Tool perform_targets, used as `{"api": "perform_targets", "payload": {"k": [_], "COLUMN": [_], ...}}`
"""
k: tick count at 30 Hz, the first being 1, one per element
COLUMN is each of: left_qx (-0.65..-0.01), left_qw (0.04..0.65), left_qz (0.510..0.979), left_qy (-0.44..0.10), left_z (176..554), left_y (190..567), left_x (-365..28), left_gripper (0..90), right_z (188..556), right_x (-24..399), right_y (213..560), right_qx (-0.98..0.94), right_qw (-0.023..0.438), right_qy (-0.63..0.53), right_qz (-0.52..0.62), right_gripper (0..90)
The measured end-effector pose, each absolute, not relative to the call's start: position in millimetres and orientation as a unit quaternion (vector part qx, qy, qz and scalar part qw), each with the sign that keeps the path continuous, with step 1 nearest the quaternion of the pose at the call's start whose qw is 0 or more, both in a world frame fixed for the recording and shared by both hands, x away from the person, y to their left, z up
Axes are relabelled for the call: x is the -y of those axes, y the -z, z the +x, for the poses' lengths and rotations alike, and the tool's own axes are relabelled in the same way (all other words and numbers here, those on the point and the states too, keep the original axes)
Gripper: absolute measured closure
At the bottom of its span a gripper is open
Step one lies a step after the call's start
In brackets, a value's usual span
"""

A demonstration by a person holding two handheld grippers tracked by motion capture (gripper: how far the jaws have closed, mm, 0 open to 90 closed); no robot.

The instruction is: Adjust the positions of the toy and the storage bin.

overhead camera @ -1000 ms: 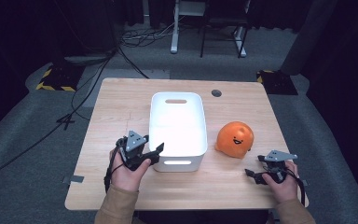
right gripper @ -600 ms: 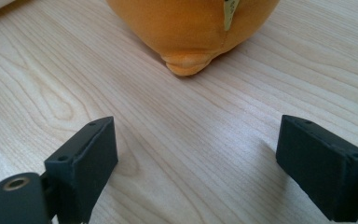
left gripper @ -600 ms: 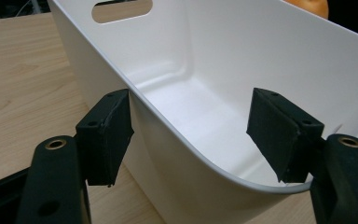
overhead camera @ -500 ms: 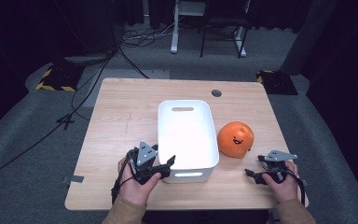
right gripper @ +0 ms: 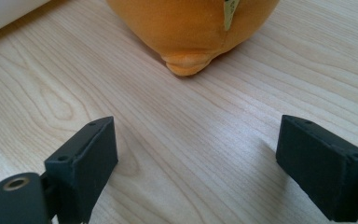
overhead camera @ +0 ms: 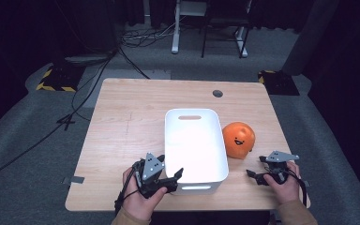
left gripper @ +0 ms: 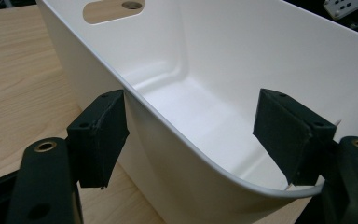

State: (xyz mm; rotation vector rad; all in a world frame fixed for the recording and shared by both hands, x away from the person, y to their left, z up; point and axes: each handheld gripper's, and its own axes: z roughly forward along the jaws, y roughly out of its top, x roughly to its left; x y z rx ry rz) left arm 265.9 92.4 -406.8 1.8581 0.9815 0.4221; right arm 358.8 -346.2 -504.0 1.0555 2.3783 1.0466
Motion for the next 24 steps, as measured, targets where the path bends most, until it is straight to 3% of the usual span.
{"api": "perform_targets", "payload": {"k": [16, 20, 24], "left_qx": [-0.397, -0.402, -0.4], "left_qw": [0.477, 0.487, 0.496], "left_qz": [0.766, 0.759, 0.754], "left_qy": [-0.165, -0.158, -0.163], "left_z": [250.9, 255.2, 256.7], "left_y": [405.8, 404.1, 397.6], "left_x": [-93.2, -97.2, -100.0], "left_gripper": [27.9, 20.5, 21.1], "right_z": [358.7, 358.8, 358.8], "right_x": [346.1, 346.1, 346.2], "right_y": [504.0, 504.0, 504.0], "right_qx": [-0.836, -0.836, -0.836], "right_qw": [0.167, 0.167, 0.167], "right_qy": [-0.368, -0.368, -0.368], "right_qz": [0.372, 0.372, 0.372], "right_gripper": [12.8, 12.8, 12.8]}}
